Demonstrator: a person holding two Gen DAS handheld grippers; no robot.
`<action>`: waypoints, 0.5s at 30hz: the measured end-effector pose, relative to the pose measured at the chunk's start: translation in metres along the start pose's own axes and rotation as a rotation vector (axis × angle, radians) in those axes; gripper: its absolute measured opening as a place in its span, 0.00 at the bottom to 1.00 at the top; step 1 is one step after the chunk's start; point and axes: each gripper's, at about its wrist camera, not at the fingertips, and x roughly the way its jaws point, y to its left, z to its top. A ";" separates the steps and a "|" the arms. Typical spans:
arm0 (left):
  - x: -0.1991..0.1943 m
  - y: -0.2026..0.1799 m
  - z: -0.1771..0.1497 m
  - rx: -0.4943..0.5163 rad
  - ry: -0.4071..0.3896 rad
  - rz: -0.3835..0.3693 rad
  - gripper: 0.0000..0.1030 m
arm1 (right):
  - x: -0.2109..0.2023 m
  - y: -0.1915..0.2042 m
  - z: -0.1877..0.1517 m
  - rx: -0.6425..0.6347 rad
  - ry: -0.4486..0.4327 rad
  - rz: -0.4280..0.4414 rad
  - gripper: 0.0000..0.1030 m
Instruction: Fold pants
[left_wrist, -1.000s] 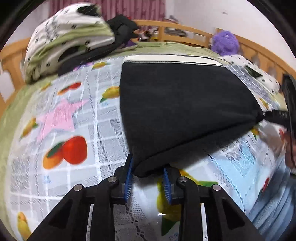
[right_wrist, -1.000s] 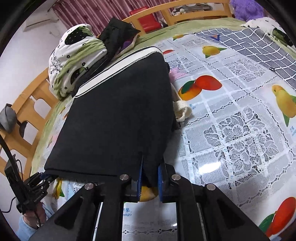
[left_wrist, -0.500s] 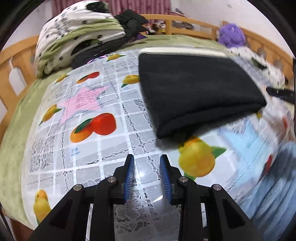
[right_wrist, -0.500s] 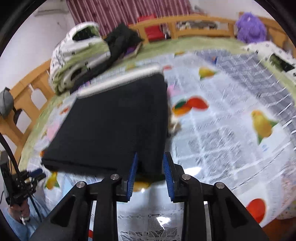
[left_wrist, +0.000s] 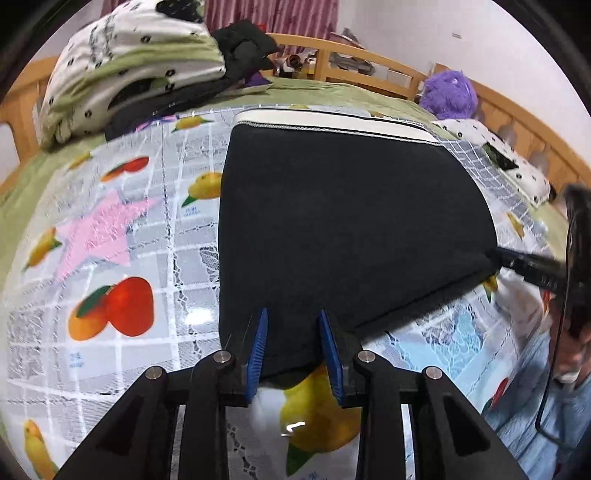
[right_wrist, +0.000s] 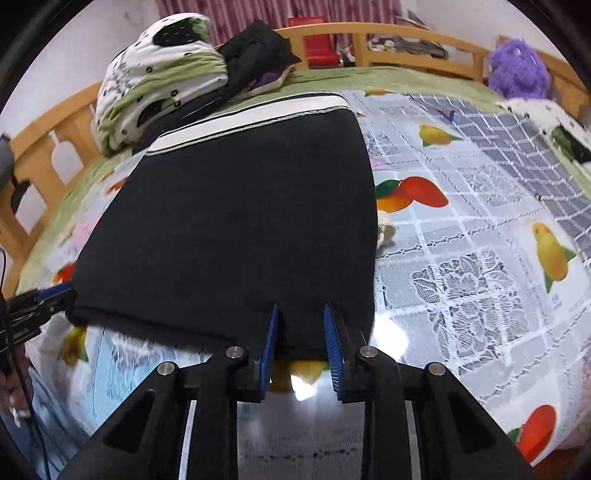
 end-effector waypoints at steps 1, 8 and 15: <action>-0.004 0.000 0.002 0.001 0.007 -0.002 0.28 | -0.003 0.000 0.002 -0.009 0.005 0.000 0.26; -0.009 0.020 0.031 -0.065 -0.003 -0.024 0.28 | -0.020 -0.013 0.033 0.033 -0.079 0.028 0.31; 0.029 0.026 0.054 -0.095 0.049 -0.004 0.40 | 0.008 -0.010 0.071 0.019 -0.155 -0.040 0.36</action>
